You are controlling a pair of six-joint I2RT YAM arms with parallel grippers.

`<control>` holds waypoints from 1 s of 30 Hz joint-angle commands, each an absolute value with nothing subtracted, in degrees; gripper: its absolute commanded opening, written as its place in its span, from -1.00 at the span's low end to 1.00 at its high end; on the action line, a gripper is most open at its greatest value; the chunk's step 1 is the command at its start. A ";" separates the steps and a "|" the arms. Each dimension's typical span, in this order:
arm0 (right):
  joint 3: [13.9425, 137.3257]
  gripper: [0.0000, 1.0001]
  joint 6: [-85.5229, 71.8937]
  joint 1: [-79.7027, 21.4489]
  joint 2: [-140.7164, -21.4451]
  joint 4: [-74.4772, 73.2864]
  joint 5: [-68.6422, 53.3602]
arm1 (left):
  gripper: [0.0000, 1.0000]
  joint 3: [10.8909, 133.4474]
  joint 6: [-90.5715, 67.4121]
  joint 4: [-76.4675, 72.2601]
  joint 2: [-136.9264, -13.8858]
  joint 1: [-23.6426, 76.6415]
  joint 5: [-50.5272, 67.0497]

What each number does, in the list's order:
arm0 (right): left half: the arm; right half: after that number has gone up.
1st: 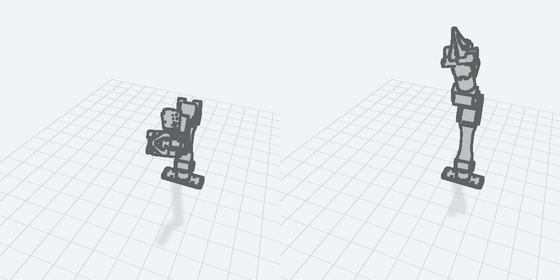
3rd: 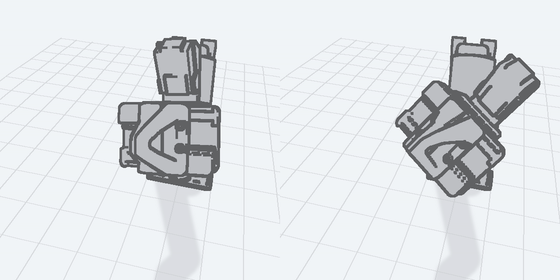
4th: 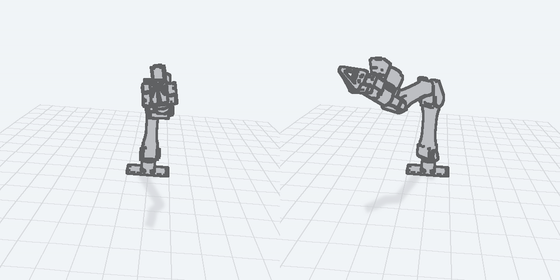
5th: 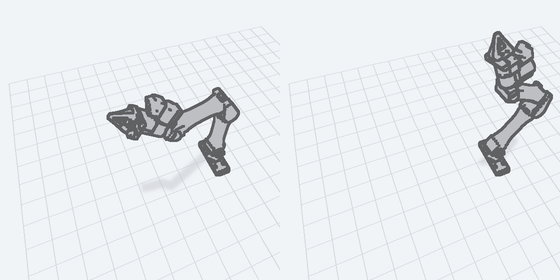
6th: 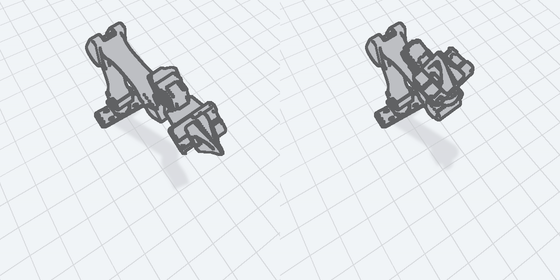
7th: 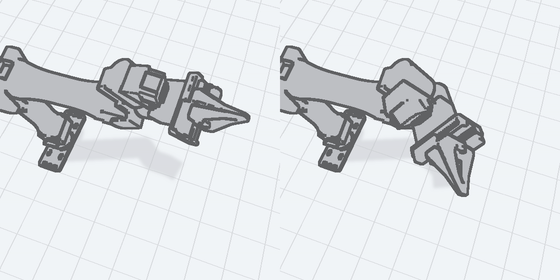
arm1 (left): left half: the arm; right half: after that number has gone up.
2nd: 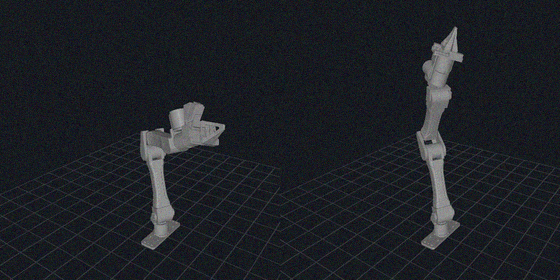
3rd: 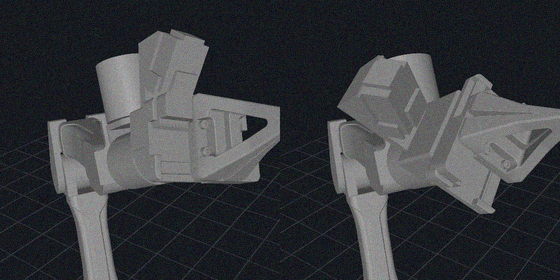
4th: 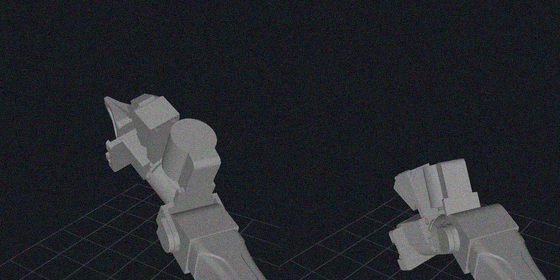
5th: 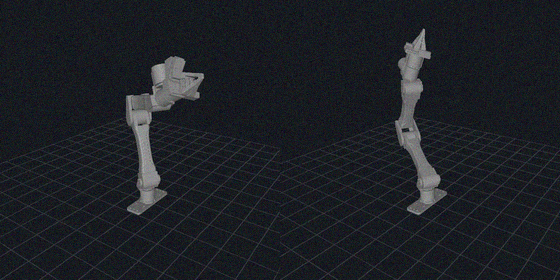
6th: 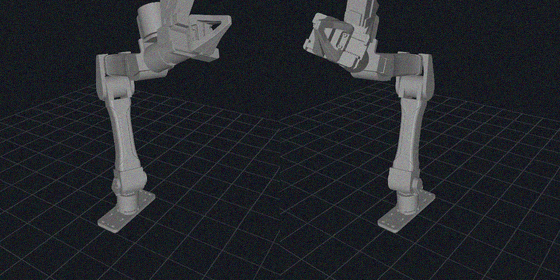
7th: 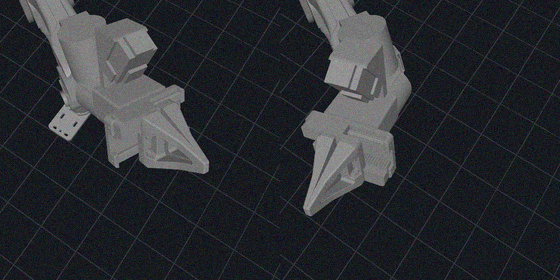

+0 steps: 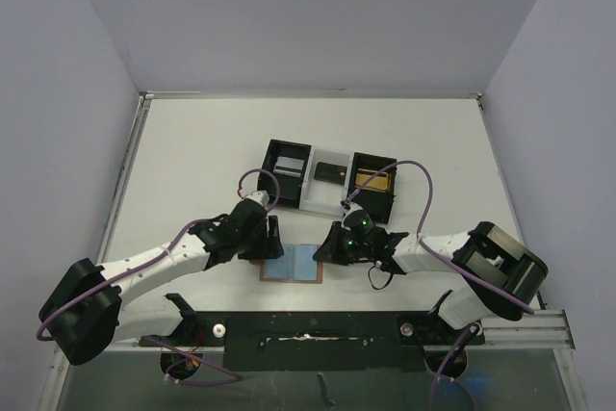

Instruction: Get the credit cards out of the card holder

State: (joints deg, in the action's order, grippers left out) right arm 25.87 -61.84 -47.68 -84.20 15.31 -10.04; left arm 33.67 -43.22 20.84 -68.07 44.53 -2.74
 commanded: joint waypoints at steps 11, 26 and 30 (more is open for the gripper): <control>26.85 -0.88 -60.58 -48.24 -84.00 16.56 -10.18 | -0.45 29.60 -46.49 10.52 -69.49 44.56 0.76; 31.99 -0.89 -56.13 -51.87 -80.94 14.40 -10.19 | -1.00 28.64 -47.90 4.21 -68.36 46.71 3.38; 37.65 -0.89 -54.22 -54.33 -82.26 4.17 -4.13 | -1.00 27.94 -48.63 4.42 -68.95 48.33 1.96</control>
